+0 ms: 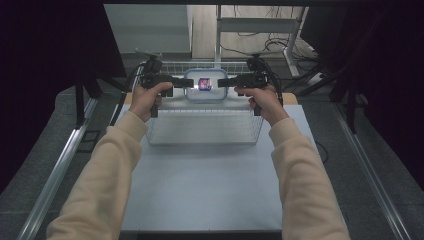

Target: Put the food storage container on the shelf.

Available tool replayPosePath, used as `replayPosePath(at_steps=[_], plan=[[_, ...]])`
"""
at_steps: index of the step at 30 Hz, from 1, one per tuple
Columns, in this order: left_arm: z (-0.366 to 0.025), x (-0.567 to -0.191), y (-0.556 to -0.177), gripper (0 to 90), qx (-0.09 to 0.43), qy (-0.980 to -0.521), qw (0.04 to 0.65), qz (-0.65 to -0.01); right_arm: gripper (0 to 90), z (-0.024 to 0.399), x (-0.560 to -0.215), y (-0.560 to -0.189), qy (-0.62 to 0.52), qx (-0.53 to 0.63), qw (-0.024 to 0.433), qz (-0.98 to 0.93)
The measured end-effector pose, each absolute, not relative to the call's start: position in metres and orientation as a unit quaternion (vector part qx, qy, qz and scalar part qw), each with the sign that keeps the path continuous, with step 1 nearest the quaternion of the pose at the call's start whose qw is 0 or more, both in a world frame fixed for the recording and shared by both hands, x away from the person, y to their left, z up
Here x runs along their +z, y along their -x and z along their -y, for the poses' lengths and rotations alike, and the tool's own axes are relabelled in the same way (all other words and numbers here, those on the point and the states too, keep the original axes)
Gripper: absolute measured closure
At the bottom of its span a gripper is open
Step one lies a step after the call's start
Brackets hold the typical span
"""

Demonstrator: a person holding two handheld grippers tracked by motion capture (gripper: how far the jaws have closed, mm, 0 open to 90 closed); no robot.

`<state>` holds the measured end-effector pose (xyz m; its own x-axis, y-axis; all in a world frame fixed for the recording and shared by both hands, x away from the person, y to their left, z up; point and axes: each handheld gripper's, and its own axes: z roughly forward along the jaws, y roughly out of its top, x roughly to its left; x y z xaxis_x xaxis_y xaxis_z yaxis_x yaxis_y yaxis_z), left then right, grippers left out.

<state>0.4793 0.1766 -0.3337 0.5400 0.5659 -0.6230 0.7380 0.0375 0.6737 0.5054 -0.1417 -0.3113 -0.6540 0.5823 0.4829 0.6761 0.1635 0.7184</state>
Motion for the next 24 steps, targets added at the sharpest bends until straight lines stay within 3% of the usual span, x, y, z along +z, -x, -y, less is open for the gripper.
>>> replayPosePath(at_steps=[13,24], plan=[[-0.182,-0.344,-0.503,49.7,-0.142,-0.652,0.541,-0.513,49.0,0.145,-0.322,-0.532,0.506,-0.492,0.137,0.695],[-0.182,-0.353,-0.513,45.4,-0.167,-0.631,0.546,-0.525,45.4,0.144,-0.330,-0.537,0.540,-0.484,0.157,0.670]])
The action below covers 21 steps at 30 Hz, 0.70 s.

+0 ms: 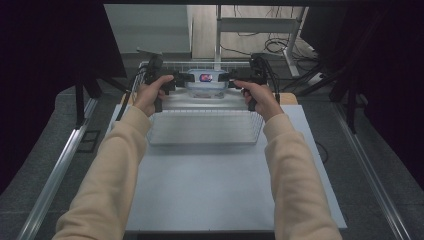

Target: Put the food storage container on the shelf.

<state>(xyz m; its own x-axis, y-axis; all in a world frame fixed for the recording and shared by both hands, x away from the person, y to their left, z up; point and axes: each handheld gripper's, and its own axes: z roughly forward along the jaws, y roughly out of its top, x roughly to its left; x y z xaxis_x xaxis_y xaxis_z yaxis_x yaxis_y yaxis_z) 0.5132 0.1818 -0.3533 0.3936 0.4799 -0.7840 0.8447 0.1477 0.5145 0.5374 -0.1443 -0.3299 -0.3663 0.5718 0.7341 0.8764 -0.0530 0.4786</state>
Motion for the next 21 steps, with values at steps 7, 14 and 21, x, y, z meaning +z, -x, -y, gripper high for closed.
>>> replayPosePath(at_steps=[7,14,21], plan=[[-0.183,-0.351,-0.510,37.2,-0.135,-0.643,0.537,-0.530,38.6,0.144,-0.330,-0.534,0.538,-0.491,0.142,0.670],[-0.189,-0.332,-0.477,23.0,-0.026,-0.667,0.547,-0.506,21.3,0.146,-0.308,-0.506,0.498,-0.510,0.063,0.699],[-0.196,-0.331,-0.422,22.1,0.029,-0.696,0.545,-0.467,18.9,0.151,-0.303,-0.460,0.435,-0.520,0.018,0.735]])
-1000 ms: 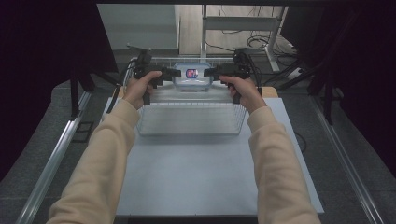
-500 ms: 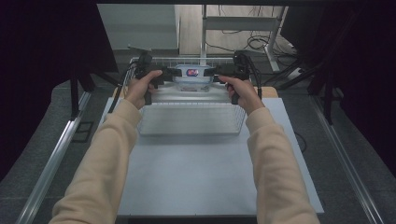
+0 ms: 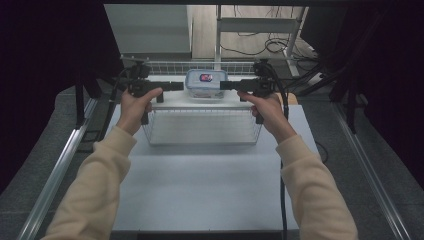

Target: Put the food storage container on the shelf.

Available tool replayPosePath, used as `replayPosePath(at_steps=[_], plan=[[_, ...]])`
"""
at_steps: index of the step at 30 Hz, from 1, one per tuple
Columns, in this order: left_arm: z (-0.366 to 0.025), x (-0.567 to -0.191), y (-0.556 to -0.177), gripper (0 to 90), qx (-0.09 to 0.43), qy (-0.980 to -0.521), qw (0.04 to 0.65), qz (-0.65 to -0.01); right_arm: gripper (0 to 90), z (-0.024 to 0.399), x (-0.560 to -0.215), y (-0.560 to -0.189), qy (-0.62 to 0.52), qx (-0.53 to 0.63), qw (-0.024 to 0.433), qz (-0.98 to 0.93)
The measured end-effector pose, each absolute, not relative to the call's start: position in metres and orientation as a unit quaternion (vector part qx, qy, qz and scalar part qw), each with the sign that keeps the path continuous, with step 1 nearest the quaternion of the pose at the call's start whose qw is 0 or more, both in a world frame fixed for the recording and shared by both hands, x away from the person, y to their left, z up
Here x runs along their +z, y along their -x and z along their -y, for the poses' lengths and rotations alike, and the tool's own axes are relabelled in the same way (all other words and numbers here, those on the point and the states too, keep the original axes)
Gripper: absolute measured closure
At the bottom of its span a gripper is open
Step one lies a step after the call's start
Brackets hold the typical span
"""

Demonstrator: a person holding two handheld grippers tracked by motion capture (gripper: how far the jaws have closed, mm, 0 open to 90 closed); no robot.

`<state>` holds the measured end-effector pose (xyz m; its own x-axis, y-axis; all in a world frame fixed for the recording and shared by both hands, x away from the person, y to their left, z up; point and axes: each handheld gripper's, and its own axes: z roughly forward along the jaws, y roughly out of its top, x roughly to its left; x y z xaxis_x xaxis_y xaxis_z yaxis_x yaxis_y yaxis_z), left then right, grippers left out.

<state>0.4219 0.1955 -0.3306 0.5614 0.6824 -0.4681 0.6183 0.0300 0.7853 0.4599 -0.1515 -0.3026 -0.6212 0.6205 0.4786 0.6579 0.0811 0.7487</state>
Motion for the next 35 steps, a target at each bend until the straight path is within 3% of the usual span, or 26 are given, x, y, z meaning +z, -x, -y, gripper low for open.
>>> replayPosePath(at_steps=[5,13,26,35], plan=[[-0.197,-0.362,-0.361,24.3,0.064,-0.731,0.512,-0.446,18.7,0.166,-0.323,-0.400,0.377,-0.517,-0.010,0.768],[-0.196,-0.419,-0.308,24.1,0.042,-0.767,0.477,-0.427,19.4,0.195,-0.377,-0.343,0.356,-0.482,-0.020,0.800],[-0.186,-0.463,-0.285,25.4,0.027,-0.804,0.417,-0.422,20.6,0.207,-0.437,-0.320,0.361,-0.401,0.009,0.842],[-0.181,-0.467,-0.280,25.1,0.035,-0.811,0.407,-0.418,19.0,0.212,-0.443,-0.318,0.364,-0.404,-0.006,0.839]])
